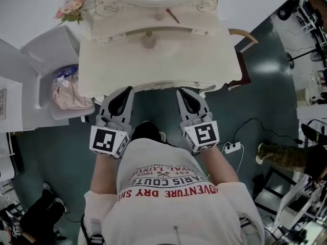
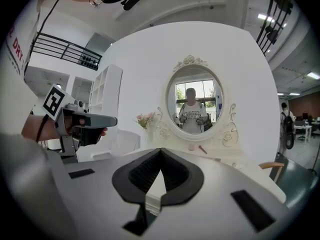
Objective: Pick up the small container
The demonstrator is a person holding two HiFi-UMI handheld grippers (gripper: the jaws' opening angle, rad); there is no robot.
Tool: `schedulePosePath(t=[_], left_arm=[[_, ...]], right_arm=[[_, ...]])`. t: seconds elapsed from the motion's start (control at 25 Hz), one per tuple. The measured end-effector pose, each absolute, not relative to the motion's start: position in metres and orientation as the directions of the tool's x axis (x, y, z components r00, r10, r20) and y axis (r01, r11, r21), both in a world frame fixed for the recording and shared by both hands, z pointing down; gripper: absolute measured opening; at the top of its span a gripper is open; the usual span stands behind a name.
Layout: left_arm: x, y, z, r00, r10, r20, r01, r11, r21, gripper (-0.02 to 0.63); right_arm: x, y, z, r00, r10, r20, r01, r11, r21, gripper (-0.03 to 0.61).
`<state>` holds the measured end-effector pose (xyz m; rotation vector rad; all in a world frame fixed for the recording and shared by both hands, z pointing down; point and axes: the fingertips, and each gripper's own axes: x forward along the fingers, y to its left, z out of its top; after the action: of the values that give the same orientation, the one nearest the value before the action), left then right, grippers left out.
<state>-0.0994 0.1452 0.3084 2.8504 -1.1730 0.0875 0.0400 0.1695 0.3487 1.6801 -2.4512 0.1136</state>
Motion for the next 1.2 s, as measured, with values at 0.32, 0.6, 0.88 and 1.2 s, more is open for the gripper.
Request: schedulePosePath(t=[0.32,0.6,0.88,1.2], left_arm=[[-0.076,0.051,0.336,0.678,-0.719,0.150,-0.729,-0.684,0.017,0.006],[-0.054,-0.052,0.364,0.680,-0.709,0.186,-0.729,-0.680,0.077,0.006],[-0.034,-0.114,0.392,0.697,-0.676,0.239,-0.709,-0.699,0.095,0.006],[-0.017,-0.141,0.438,0.665,-0.691,0.283,-0.743,-0.653,0.148,0.011]], right_arm=[[0.057,0.076,0.357,-0.404,-0.897,0.182,-0.911,0.412,0.009,-0.002],[0.068,-0.023,0.369,-0.434,-0.879,0.198,-0.897,0.442,-0.002,-0.002],[0.076,-0.097,0.384,-0.442,-0.875,0.200,-0.894,0.449,-0.011,-0.002],[0.088,-0.130,0.411,-0.467,-0.844,0.264,-0.878,0.479,-0.020,-0.002]])
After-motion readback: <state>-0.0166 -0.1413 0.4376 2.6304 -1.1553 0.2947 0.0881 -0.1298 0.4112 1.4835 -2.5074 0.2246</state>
